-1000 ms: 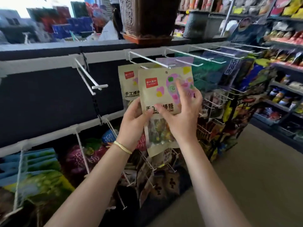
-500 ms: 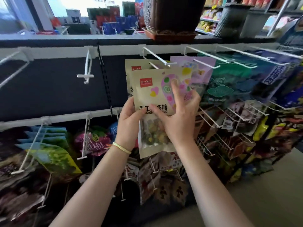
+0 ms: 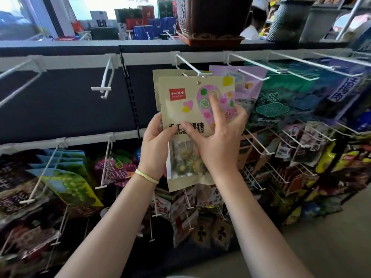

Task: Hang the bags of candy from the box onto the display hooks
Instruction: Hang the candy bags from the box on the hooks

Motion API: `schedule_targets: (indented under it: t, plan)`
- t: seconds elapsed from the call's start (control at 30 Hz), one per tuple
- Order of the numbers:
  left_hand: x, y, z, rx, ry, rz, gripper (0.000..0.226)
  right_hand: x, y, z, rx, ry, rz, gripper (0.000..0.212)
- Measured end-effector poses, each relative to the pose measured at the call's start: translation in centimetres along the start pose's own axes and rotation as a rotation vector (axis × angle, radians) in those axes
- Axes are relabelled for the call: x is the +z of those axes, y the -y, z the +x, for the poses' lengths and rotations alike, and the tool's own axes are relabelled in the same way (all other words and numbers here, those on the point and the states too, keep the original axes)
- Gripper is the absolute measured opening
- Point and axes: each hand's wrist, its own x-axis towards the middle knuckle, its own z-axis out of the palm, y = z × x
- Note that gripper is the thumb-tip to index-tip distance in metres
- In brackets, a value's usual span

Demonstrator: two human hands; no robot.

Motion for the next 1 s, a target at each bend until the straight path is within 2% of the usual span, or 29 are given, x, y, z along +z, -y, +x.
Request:
schedule_targets:
  t: [0.2,0.4,0.57,0.83,0.93,1.0]
  plan:
    - [0.1,0.2,1.0,-0.024,-0.022,0.059,0.036,0.8,-0.4,0.8,0.028,0.085,-0.039,0.09]
    - [-0.8,1.6,3.7,-0.029,-0.083,0.218,0.029,3.1,-1.9,1.6,0.021,0.248,-0.02,0.093]
    - [-1.9,2.5,6.9,-0.022,-0.112,0.361,0.027,5.6,-3.2,3.1,-0.001,0.265,0.003,0.096]
    - [-2.4,3.5,8.2,-0.041,-0.117,0.385,0.019,7.0,-4.0,3.6,-0.01,0.283,-0.003,0.094]
    - [-3.2,4.2,7.5,-0.096,-0.152,0.52,0.017,6.7,-4.1,2.2,0.021,0.22,-0.049,0.078]
    - [-4.5,4.8,6.5,-0.159,-0.161,0.658,0.024,6.5,-4.2,0.6,0.052,0.155,-0.102,0.049]
